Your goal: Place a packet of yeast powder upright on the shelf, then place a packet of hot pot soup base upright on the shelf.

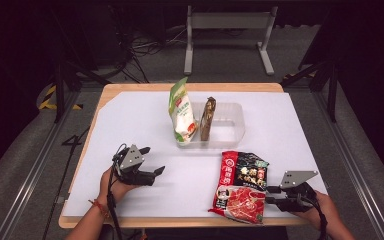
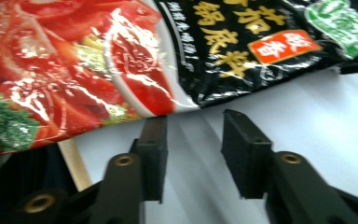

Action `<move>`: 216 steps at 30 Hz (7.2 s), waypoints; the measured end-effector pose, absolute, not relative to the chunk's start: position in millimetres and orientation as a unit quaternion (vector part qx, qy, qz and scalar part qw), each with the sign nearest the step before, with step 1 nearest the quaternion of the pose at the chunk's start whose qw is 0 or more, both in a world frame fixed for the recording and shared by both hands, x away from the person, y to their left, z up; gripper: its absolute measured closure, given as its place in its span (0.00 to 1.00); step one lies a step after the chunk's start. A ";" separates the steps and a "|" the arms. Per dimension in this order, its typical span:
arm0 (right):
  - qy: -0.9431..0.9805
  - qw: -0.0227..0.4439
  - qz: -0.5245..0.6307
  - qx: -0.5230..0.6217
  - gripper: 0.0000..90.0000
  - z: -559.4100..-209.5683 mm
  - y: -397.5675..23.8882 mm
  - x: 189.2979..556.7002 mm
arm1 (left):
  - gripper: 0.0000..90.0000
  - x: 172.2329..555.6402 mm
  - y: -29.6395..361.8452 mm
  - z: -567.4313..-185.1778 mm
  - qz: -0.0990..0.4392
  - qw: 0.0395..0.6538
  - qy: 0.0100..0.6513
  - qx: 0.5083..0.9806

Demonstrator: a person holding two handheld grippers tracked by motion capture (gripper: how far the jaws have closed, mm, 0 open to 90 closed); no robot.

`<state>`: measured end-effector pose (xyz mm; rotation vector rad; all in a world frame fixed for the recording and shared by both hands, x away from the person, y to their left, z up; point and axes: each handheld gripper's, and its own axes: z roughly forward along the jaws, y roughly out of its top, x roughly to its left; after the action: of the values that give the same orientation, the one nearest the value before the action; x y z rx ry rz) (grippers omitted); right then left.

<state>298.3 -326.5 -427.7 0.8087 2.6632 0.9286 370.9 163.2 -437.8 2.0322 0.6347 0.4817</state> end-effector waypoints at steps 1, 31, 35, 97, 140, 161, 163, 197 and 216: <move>0.903 0.104 0.315 0.274 0.65 -427.7 -326.5 298.3 | 0.19 370.9 163.2 -437.8 0.196 0.461 0.258 0.826; 0.846 0.173 0.380 0.332 0.23 -417.8 -340.7 315.8 | 0.19 369.5 162.8 -438.0 0.205 0.457 0.256 0.827; 0.836 0.188 0.391 0.338 0.25 -413.5 -343.5 327.6 | 0.19 369.7 162.9 -438.1 0.206 0.457 0.257 0.826; 0.779 -0.035 0.486 0.394 0.98 -432.2 -322.7 406.6 | 0.20 368.7 165.6 -438.4 0.219 0.453 0.248 0.828; 0.739 0.056 0.607 0.288 0.99 -334.4 -321.6 361.6 | 0.19 358.1 180.1 -433.7 0.245 0.456 0.268 0.813; 0.729 0.118 0.615 0.275 0.99 -301.1 -319.2 364.3 | 0.18 358.4 180.6 -433.9 0.246 0.456 0.272 0.811; 0.726 0.125 0.617 0.275 0.99 -297.4 -318.8 365.8 | 0.18 358.5 180.5 -434.0 0.245 0.455 0.273 0.811; 0.697 0.199 0.613 0.315 0.99 -250.7 -284.4 415.6 | 0.18 355.7 179.2 -433.0 0.244 0.458 0.265 0.812; 0.683 0.231 0.596 0.354 0.99 -244.5 -256.0 457.3 | 0.18 356.1 179.9 -434.0 0.241 0.458 0.266 0.813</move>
<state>457.3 -256.0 -244.5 0.9729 1.8783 1.6375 356.1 179.9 -434.0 2.0029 0.6556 0.5930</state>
